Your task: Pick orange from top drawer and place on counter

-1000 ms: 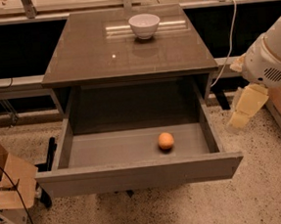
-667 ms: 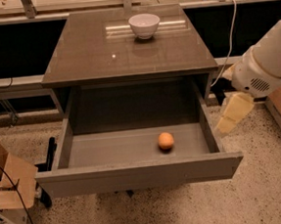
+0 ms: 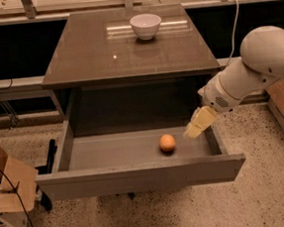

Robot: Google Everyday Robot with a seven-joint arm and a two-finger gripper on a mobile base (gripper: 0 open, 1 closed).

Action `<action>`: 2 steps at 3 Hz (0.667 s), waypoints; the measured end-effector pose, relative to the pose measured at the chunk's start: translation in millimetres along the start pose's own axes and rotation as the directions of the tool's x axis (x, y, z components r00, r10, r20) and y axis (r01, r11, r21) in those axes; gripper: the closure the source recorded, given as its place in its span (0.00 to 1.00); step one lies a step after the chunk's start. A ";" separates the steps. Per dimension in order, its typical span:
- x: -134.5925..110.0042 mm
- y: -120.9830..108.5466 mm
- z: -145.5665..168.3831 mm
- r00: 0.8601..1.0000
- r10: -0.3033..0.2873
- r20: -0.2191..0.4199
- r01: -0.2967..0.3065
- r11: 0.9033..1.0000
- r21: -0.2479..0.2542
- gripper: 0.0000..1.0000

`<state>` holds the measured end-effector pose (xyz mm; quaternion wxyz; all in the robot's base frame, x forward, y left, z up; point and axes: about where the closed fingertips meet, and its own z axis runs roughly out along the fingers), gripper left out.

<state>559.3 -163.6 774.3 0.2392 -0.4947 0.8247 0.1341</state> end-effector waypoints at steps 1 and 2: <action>0.0 0.0 0.1 1.000 0.000 0.000 0.000 1.000 0.000 0.00; 3.0 2.3 25.7 0.999 0.033 0.013 -0.033 0.999 -0.009 0.00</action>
Offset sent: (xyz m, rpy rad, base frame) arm 0.0093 0.0234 -0.0587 0.0594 0.0374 -0.0659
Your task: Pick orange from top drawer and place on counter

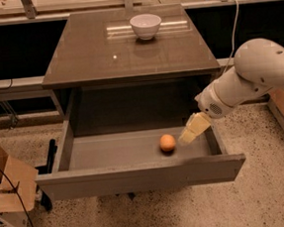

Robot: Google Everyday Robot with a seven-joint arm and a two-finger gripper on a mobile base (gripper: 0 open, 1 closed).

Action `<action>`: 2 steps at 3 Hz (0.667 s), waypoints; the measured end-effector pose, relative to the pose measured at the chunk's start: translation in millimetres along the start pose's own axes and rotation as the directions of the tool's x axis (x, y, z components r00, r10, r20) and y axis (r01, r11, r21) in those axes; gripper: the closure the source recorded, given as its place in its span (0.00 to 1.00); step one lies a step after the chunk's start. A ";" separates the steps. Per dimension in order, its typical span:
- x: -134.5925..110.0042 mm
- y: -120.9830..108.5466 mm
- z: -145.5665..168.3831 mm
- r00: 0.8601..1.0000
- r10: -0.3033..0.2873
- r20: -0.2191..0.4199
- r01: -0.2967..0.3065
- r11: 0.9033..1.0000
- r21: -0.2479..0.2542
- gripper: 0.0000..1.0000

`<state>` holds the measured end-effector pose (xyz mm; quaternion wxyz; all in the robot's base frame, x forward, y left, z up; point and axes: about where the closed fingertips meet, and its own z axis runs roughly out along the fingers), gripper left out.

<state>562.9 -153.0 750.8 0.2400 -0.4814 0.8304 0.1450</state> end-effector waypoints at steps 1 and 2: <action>-5.2 -5.9 36.3 0.999 0.000 0.040 0.001 1.000 -0.009 0.00; -11.8 -15.0 76.1 0.995 0.015 0.097 -0.012 0.999 -0.032 0.00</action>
Offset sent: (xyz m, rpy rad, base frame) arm 0.0651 0.0566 -0.0957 0.1824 -0.0253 -0.0044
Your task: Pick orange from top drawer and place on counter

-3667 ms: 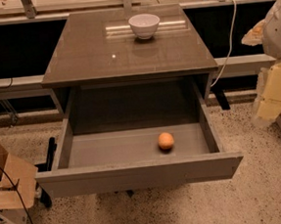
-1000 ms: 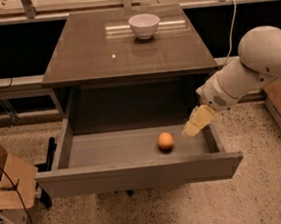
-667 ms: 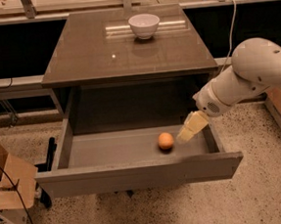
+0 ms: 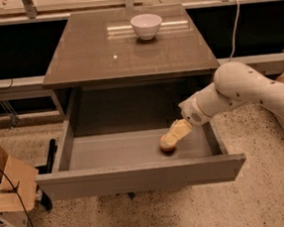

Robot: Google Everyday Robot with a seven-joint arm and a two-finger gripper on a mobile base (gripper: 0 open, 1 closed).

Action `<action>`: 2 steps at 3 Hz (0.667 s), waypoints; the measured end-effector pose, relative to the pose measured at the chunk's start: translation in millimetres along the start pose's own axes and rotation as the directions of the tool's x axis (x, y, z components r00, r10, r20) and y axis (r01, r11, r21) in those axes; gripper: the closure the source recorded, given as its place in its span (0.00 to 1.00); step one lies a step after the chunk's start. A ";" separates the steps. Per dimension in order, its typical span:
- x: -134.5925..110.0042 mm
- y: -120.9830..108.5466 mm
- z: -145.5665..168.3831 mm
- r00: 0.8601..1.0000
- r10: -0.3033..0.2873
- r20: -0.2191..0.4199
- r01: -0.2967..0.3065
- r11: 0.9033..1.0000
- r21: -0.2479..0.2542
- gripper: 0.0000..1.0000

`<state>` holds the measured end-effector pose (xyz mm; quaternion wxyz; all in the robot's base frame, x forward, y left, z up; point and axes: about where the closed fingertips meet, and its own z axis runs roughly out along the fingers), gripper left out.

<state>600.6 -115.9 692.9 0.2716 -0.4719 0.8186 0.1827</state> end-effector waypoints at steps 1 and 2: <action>3.2 -7.9 33.8 0.999 0.027 0.035 -0.026 0.999 -0.030 0.00; 19.0 -9.5 57.3 0.995 0.087 0.047 -0.085 0.995 -0.050 0.00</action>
Offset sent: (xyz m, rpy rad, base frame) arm 0.0217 0.0150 -0.0776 0.1162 0.0786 -0.0650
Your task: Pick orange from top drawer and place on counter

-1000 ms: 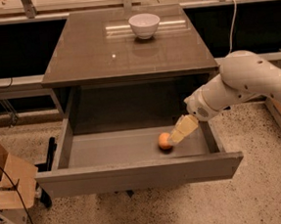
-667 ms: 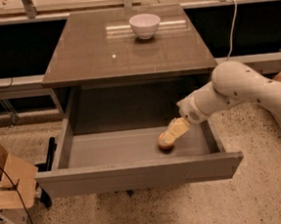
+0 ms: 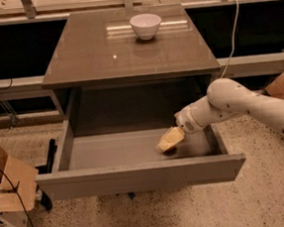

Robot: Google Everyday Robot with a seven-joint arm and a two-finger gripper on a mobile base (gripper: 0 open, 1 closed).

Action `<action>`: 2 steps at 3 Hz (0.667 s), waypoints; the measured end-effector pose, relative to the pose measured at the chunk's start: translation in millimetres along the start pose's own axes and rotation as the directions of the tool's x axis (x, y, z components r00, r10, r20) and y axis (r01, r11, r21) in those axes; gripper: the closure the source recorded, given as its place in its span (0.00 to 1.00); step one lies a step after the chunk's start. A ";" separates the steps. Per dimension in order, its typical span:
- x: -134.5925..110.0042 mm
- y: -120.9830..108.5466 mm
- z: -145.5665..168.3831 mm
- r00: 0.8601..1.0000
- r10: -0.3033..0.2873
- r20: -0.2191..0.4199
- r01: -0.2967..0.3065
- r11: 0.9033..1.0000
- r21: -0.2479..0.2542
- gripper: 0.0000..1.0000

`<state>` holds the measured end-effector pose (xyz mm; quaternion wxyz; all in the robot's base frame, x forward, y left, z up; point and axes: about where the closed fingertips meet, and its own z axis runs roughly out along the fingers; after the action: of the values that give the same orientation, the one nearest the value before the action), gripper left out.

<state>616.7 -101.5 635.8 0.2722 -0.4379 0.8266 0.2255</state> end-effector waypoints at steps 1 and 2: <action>10.6 1.4 4.0 0.999 0.034 0.000 -0.034 0.999 -0.001 0.00; 11.8 8.1 1.7 0.999 0.041 0.004 -0.041 0.999 -0.002 0.18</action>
Offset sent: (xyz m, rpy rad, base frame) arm -0.0195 -0.0044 -0.0018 0.0197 0.0211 -0.0439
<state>604.7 -103.4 627.9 0.2688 -0.4206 0.8347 0.2327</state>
